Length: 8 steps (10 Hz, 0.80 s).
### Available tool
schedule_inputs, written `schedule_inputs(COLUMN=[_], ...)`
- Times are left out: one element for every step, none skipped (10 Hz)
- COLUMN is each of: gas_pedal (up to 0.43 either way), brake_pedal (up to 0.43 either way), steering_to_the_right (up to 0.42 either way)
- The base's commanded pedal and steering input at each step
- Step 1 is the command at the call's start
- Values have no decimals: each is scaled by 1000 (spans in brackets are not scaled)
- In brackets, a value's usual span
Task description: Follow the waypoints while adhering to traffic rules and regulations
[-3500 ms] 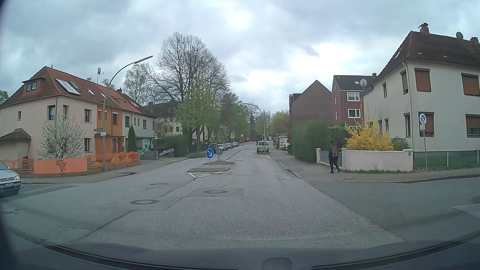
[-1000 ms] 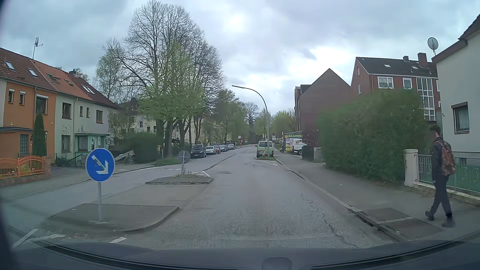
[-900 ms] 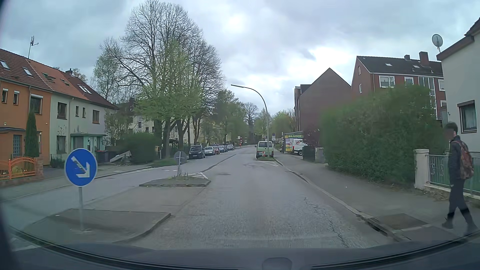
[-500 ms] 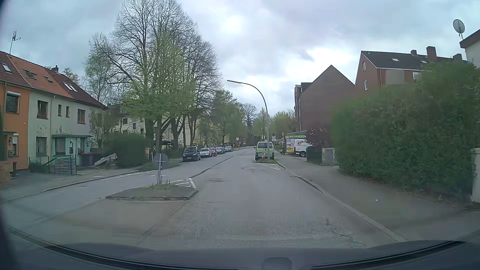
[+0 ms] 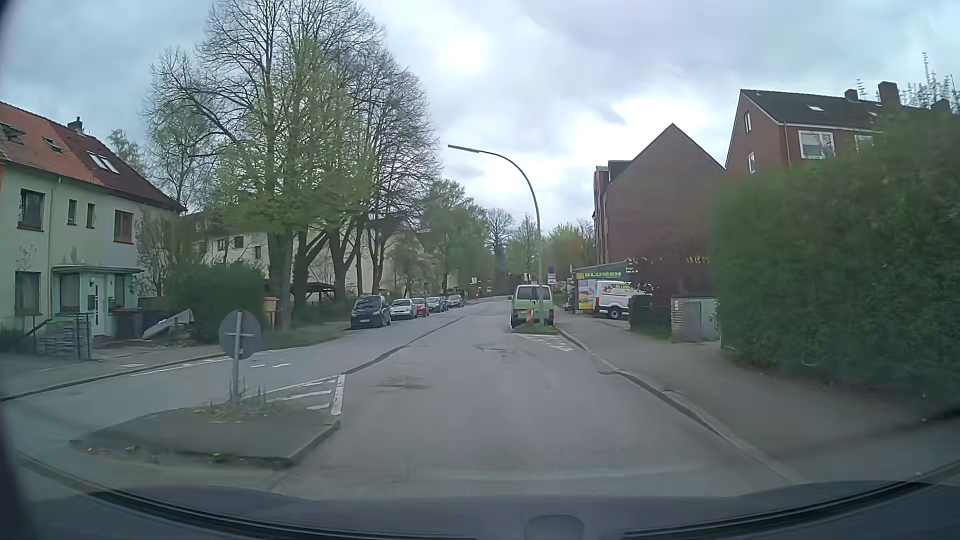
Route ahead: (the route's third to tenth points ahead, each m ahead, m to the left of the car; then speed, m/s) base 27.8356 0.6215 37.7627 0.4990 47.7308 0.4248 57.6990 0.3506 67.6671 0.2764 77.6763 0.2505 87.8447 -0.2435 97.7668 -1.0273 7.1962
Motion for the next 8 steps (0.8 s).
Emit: schedule_inputs(gas_pedal=[157,157,157,157,157,157,157,157], brake_pedal=[0,0,6,0,0,6,0,0], steering_to_the_right=[-25,-31,-38,-45,-54,-59,-64,-64])
